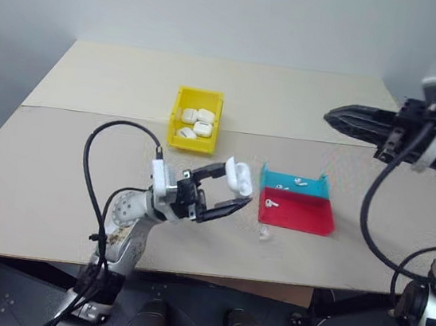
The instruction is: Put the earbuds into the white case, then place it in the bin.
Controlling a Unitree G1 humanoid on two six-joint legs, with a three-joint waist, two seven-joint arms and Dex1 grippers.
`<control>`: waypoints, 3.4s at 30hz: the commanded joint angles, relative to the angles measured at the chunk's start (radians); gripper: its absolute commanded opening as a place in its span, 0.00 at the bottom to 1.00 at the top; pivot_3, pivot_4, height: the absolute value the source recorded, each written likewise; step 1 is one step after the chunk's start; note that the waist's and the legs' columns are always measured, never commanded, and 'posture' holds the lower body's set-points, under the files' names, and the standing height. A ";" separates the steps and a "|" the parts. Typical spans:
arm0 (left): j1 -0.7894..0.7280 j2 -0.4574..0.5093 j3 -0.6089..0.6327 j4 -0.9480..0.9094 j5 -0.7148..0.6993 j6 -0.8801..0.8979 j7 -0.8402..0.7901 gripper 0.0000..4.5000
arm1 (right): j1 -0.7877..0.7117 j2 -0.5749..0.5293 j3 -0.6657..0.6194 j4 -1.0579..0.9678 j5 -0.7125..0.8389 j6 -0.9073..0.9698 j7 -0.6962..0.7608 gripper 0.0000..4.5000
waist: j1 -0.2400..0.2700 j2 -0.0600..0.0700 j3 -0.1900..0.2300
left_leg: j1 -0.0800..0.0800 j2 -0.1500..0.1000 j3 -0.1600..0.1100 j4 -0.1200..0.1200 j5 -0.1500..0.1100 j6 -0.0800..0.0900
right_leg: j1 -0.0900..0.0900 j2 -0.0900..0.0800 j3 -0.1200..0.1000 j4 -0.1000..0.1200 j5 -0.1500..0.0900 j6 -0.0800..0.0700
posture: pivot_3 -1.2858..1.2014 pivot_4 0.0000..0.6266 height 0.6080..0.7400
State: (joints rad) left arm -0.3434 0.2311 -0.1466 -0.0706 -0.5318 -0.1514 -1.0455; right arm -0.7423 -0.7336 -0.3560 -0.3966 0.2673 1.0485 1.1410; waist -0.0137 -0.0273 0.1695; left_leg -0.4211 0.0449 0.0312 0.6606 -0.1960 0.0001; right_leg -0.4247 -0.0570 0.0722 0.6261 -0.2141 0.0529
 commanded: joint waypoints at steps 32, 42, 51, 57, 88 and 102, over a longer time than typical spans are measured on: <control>0.056 0.184 0.108 0.134 0.076 -0.154 -0.172 0.62 | -0.171 -0.156 0.861 0.380 -0.406 -0.623 0.210 0.51 | -0.011 0.001 0.000 | 0.000 0.003 0.001 -0.001 0.000 0.000 | -0.003 0.001 -0.001 0.001 -0.005 -0.007 | 0.52 0.24 1.00; 0.079 0.195 0.112 0.116 0.083 -0.155 -0.160 0.62 | -0.221 -0.021 0.932 0.499 -0.500 -0.607 0.230 0.51 | 0.000 0.001 0.000 | -0.001 0.002 0.001 -0.001 0.000 0.000 | -0.004 0.001 -0.002 0.002 0.002 -0.009 | 0.52 0.24 1.00; 0.094 0.201 0.108 0.096 0.088 -0.151 -0.144 0.62 | -0.212 0.021 0.948 0.541 -0.580 -0.623 0.219 0.51 | -0.002 0.001 0.000 | -0.001 0.002 0.001 -0.001 0.000 0.000 | -0.004 0.001 -0.002 0.003 0.003 -0.009 | 0.52 0.24 1.00; 0.099 0.201 0.107 0.086 0.091 -0.146 -0.139 0.62 | -0.208 0.035 0.942 0.549 -0.591 -0.620 0.221 0.51 | -0.003 0.001 0.000 | -0.001 0.002 0.001 -0.001 0.000 0.000 | -0.005 0.001 -0.002 0.003 0.003 -0.009 | 0.52 0.24 1.00; 0.110 0.201 0.106 0.070 0.100 -0.129 -0.111 0.62 | -0.196 0.050 0.940 0.619 -0.618 -0.684 0.209 0.38 | -0.004 0.001 0.000 | -0.001 0.002 0.001 -0.001 0.000 0.000 | -0.004 0.001 -0.002 0.003 0.003 -0.009 | 0.52 0.24 1.00; 0.113 0.203 0.107 0.065 0.100 -0.129 -0.105 0.62 | -0.188 0.050 0.939 0.628 -0.628 -0.725 0.208 0.30 | -0.004 0.001 0.000 | -0.001 0.002 0.001 -0.001 0.000 0.000 | -0.004 0.001 -0.002 0.003 0.003 -0.009 | 0.52 0.24 1.00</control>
State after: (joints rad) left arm -0.2301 0.4263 -0.0452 0.0342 -0.4291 -0.2805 -1.1571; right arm -0.9313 -0.6752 0.6050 0.2354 -0.3531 0.3362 1.3473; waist -0.0176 -0.0263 0.1696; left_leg -0.4218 0.0474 0.0322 0.6597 -0.1961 0.0001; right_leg -0.4290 -0.0558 0.0705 0.6295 -0.2113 0.0442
